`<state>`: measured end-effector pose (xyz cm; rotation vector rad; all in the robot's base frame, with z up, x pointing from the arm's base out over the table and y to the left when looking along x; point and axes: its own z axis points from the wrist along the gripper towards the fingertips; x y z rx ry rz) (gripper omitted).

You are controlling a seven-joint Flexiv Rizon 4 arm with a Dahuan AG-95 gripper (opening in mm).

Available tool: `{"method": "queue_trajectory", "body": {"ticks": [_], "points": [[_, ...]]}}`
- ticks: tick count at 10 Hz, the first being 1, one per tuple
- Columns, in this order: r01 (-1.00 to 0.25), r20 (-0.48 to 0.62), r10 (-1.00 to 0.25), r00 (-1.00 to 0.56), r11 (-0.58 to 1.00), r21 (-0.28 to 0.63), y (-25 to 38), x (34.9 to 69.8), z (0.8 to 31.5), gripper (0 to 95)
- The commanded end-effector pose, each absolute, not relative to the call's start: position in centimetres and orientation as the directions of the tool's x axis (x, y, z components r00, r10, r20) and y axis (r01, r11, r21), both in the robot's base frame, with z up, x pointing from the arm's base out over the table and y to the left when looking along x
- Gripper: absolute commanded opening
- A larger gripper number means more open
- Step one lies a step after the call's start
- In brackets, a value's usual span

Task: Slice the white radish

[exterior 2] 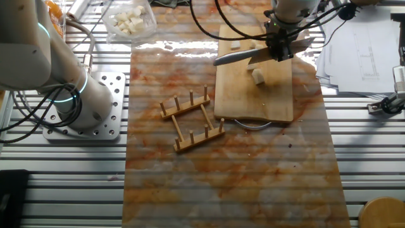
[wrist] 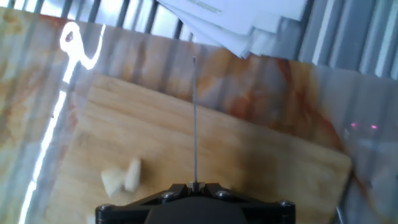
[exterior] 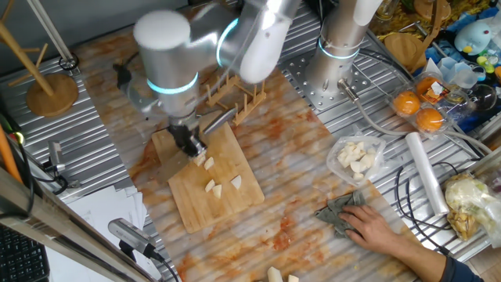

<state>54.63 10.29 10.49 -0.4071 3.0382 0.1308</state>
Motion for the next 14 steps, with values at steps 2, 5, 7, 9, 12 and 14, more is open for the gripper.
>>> {"method": "queue_trajectory", "body": {"ticks": [2, 5, 7, 9, 12, 14], "points": [[-0.27, -0.086, -0.264, -0.961, 0.961, 0.065, 9.4, 53.5, 9.6, 0.0], [-0.277, -0.09, -0.271, -0.958, 0.959, 0.062, 9.3, 53.4, 9.1, 0.0], [-0.282, -0.105, -0.275, -0.956, 0.958, 0.053, 9.3, 53.5, 7.8, 0.0], [-0.278, -0.132, -0.27, -0.954, 0.96, 0.043, 9.6, 54.1, 6.0, 0.0], [-0.26, -0.128, -0.256, -0.958, 0.965, 0.016, 11.1, 56.5, 4.6, 0.0], [-0.25, -0.12, -0.247, -0.962, 0.968, 0.013, 11.9, 57.1, 4.6, 0.0]]}}
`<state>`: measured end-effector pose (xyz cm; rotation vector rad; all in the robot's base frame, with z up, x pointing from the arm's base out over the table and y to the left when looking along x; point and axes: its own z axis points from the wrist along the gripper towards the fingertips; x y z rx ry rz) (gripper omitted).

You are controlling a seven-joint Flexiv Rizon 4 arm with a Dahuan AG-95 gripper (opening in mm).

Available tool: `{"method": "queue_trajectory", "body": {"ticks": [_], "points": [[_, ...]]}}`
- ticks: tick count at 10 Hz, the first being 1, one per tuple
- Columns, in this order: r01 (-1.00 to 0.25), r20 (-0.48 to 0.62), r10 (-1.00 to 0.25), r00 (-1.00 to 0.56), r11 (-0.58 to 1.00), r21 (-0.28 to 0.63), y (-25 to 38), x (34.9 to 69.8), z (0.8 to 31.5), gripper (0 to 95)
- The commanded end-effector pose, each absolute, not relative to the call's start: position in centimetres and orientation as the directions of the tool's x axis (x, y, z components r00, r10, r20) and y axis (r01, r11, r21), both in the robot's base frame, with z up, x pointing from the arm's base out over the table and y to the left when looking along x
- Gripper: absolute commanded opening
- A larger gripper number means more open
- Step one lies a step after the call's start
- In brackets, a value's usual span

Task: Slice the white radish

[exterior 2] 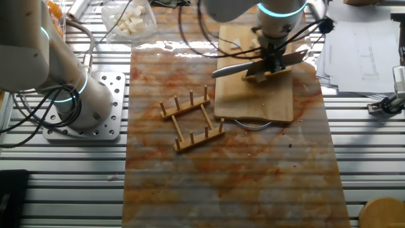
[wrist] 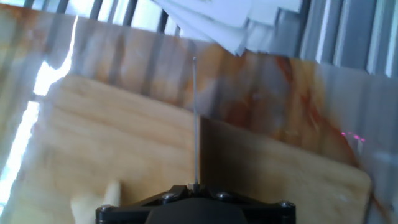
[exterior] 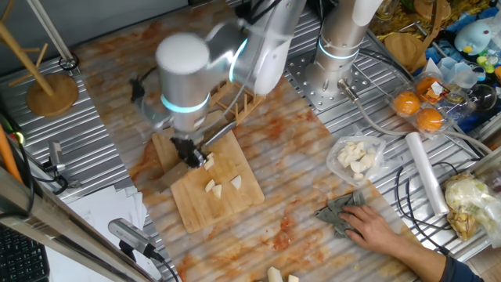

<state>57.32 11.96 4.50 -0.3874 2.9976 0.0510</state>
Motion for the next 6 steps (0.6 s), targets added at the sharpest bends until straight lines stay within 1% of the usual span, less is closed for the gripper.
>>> {"method": "queue_trajectory", "body": {"ticks": [1, 3, 5, 6], "points": [[-0.25, -0.123, -0.247, -0.961, 0.968, 0.016, 12.1, 57.2, 4.7, 0.0], [-0.262, -0.137, -0.256, -0.957, 0.965, 0.027, 12.1, 57.2, 4.6, 0.0], [-0.301, -0.13, -0.296, -0.946, 0.953, 0.022, 11.4, 57.0, 4.5, 0.0], [-0.32, -0.124, -0.315, -0.941, 0.947, 0.024, 10.7, 56.6, 4.9, 0.0]]}}
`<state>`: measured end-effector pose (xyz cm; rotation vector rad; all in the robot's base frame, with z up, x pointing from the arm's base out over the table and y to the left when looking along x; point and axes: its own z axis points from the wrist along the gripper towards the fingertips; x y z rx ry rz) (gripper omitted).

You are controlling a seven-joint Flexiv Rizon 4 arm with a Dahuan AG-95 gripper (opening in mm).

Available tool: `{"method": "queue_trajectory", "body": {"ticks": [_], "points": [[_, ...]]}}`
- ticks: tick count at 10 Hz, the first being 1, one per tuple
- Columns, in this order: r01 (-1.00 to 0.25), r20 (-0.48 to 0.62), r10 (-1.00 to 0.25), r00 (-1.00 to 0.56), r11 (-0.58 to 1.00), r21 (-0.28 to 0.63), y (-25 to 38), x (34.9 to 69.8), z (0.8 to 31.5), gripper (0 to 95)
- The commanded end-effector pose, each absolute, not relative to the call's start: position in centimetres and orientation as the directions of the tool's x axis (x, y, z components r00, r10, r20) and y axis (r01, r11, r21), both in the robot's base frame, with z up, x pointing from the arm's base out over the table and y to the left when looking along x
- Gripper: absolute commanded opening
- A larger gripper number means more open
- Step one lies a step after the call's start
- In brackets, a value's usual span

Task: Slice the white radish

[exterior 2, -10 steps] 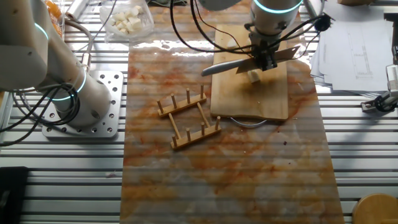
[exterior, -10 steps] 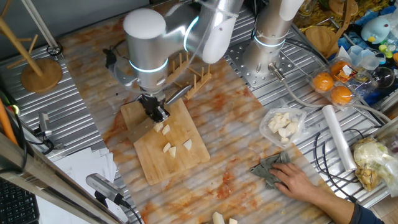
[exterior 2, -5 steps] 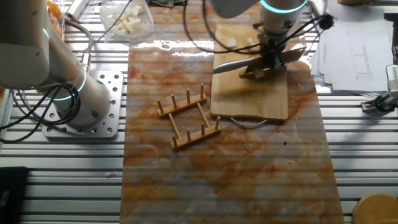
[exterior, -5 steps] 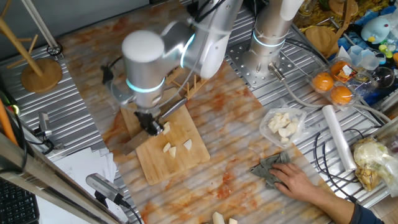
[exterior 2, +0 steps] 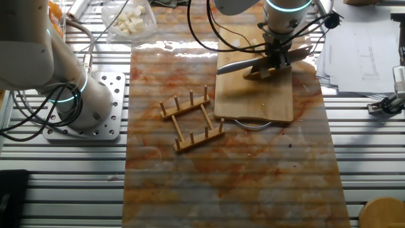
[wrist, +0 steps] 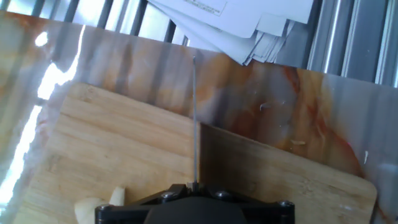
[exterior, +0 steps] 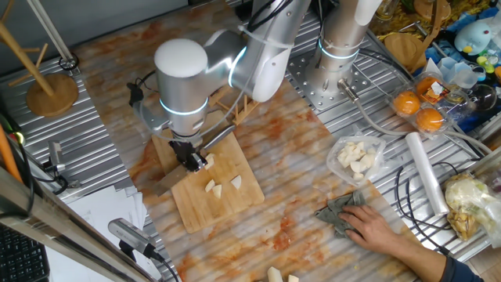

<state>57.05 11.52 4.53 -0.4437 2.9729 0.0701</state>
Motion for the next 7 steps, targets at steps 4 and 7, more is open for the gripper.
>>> {"method": "queue_trajectory", "body": {"ticks": [4, 7], "points": [[-0.357, -0.119, -0.354, -0.928, 0.934, 0.01, 9.2, 54.4, 5.7, 0.0], [-0.366, -0.139, -0.362, -0.922, 0.931, 0.002, 9.0, 54.0, 4.7, 0.0]]}}
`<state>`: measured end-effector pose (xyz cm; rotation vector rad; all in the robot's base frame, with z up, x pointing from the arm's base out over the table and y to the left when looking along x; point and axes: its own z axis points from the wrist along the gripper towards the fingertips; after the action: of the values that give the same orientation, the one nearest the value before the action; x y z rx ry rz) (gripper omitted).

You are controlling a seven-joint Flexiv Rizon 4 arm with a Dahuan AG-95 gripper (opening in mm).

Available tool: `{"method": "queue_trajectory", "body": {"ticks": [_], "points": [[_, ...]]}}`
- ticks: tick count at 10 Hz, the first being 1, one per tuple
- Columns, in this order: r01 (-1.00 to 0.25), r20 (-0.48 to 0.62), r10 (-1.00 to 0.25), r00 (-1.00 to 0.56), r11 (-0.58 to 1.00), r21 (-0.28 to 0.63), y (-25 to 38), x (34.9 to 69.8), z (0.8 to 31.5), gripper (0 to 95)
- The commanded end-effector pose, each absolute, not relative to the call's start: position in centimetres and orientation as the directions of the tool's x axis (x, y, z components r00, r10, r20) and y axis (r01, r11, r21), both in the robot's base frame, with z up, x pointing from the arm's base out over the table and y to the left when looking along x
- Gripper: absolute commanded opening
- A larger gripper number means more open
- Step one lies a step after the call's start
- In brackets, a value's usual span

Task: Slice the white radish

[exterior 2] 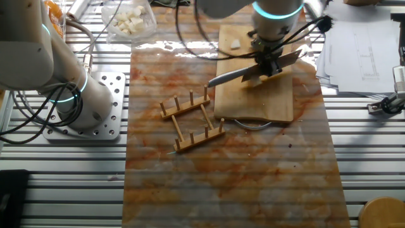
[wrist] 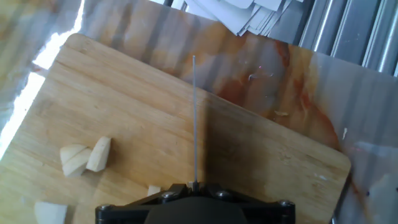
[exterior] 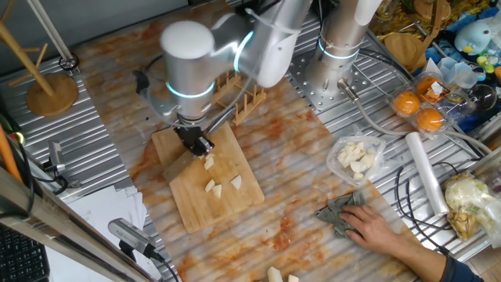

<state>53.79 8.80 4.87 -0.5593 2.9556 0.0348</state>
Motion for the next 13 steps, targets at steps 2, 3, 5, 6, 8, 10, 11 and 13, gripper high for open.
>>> {"method": "queue_trajectory", "body": {"ticks": [2, 3, 5, 6, 8, 10, 11, 13], "points": [[-0.364, -0.16, -0.359, -0.919, 0.931, 0.0, 9.3, 54.6, 3.6, 0.0], [-0.359, -0.155, -0.355, -0.922, 0.933, -0.003, 9.6, 55.0, 3.7, 0.0], [-0.347, -0.147, -0.342, -0.928, 0.938, 0.012, 10.1, 55.8, 4.7, 0.0], [-0.343, -0.149, -0.337, -0.93, 0.939, 0.02, 10.3, 56.0, 5.0, 0.0], [-0.353, -0.125, -0.348, -0.929, 0.936, 0.015, 10.1, 56.1, 6.6, 0.0], [-0.357, -0.089, -0.353, -0.931, 0.934, 0.029, 9.6, 56.3, 9.0, 0.0], [-0.355, -0.077, -0.352, -0.933, 0.934, 0.033, 9.5, 56.2, 9.8, 0.0], [-0.36, -0.073, -0.357, -0.931, 0.932, 0.035, 9.5, 56.2, 10.0, 0.0]]}}
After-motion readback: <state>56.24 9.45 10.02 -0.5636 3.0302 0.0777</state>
